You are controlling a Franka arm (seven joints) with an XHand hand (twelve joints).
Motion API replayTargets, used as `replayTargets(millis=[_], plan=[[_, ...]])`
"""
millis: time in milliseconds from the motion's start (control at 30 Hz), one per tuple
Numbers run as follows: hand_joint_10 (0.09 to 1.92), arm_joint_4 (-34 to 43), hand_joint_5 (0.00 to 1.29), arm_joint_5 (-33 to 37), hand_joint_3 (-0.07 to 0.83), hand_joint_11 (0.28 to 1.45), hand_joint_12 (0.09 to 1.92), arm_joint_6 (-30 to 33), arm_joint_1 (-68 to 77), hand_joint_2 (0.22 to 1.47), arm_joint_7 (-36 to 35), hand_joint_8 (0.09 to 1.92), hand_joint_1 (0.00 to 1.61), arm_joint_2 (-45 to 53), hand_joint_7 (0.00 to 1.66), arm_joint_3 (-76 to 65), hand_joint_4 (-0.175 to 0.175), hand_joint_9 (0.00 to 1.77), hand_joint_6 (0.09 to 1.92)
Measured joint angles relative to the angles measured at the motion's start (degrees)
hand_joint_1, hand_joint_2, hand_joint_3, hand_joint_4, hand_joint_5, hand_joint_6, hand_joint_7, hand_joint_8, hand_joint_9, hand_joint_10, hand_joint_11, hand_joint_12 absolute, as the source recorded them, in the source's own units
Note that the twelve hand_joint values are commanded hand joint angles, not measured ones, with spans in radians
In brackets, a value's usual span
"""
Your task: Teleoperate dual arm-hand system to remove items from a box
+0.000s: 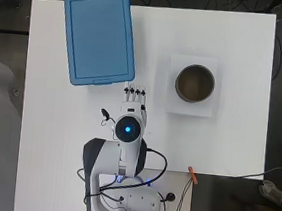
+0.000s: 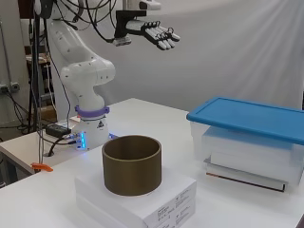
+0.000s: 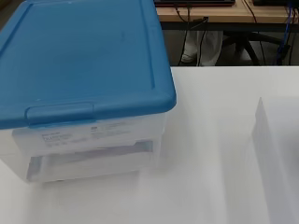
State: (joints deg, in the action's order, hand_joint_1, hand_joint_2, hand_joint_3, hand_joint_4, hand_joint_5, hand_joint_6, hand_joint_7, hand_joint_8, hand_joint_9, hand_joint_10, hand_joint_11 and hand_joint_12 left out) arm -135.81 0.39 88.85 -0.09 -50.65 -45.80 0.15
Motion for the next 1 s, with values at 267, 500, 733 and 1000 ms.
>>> replayTargets(millis=[267,500,733,1000], plan=[[0.09,-9.7,0.16,0.8,0.008,0.44,0.09,7.5,0.8,0.94,1.7,0.09,0.13,-4.2,0.26,4.2,-0.03,0.33,0.09],[0.09,-9.9,0.13,-0.5,-0.018,0.41,0.09,22.1,1.0,0.86,-0.4,0.09,0.37,12.4,0.21,9.1,-0.015,0.3,0.09],[0.09,-6.3,0.1,-9.9,-0.004,0.4,0.09,28.3,1.7,0.82,-0.6,0.09,0.44,28.9,0.18,15.3,-0.006,0.28,0.09],[0.09,-8.0,0.1,-25.5,0.016,0.36,0.09,31.6,2.7,0.89,14.6,0.09,0.47,27.9,0.17,22.0,-0.051,0.26,0.09]])
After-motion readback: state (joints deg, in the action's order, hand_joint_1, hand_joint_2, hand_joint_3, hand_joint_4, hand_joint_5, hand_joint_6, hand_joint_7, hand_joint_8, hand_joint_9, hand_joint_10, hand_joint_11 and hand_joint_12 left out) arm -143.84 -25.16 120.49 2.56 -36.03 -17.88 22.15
